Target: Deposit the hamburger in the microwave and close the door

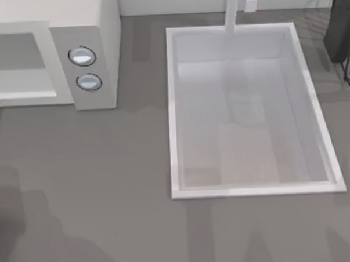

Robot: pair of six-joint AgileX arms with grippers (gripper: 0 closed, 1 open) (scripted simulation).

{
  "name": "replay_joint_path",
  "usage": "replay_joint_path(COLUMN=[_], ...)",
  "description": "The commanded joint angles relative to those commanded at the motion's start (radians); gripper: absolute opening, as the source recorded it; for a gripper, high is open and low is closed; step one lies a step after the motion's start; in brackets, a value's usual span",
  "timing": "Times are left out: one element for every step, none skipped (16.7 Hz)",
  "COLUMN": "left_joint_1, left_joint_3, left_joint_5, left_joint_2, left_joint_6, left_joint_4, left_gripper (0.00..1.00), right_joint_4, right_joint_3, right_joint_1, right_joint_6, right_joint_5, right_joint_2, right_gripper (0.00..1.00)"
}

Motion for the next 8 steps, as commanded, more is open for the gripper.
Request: replay_joint_path(left_joint_1=[0.0, 0.0, 0.0, 0.0, 0.0, 0.0, 0.0, 0.0], left_joint_3=[0.0, 0.0, 0.0, 0.0, 0.0, 0.0, 0.0, 0.0], left_joint_5=[0.0, 0.0, 0.0, 0.0, 0.0, 0.0, 0.0, 0.0], left_joint_2=[0.0, 0.0, 0.0, 0.0, 0.0, 0.0, 0.0, 0.0], left_joint_6=[0.0, 0.0, 0.0, 0.0, 0.0, 0.0, 0.0, 0.0], left_joint_4=[0.0, 0.0, 0.0, 0.0, 0.0, 0.0, 0.0, 0.0], left_gripper=[0.1, 0.02, 0.0, 0.0, 0.0, 0.0, 0.0, 0.0], right_joint_4=[0.0, 0.0, 0.0, 0.0, 0.0, 0.0, 0.0, 0.0], right_joint_3=[0.0, 0.0, 0.0, 0.0, 0.0, 0.0, 0.0, 0.0], right_joint_1=[0.0, 0.0, 0.0, 0.0, 0.0, 0.0, 0.0, 0.0], right_joint_6=[0.0, 0.0, 0.0, 0.0, 0.0, 0.0, 0.0, 0.0], right_joint_5=[0.0, 0.0, 0.0, 0.0, 0.0, 0.0, 0.0, 0.0], right_joint_2=[0.0, 0.0, 0.0, 0.0, 0.0, 0.0, 0.0, 0.0], right_gripper=[1.0, 1.0, 1.0, 1.0, 1.0, 1.0, 1.0, 1.0])
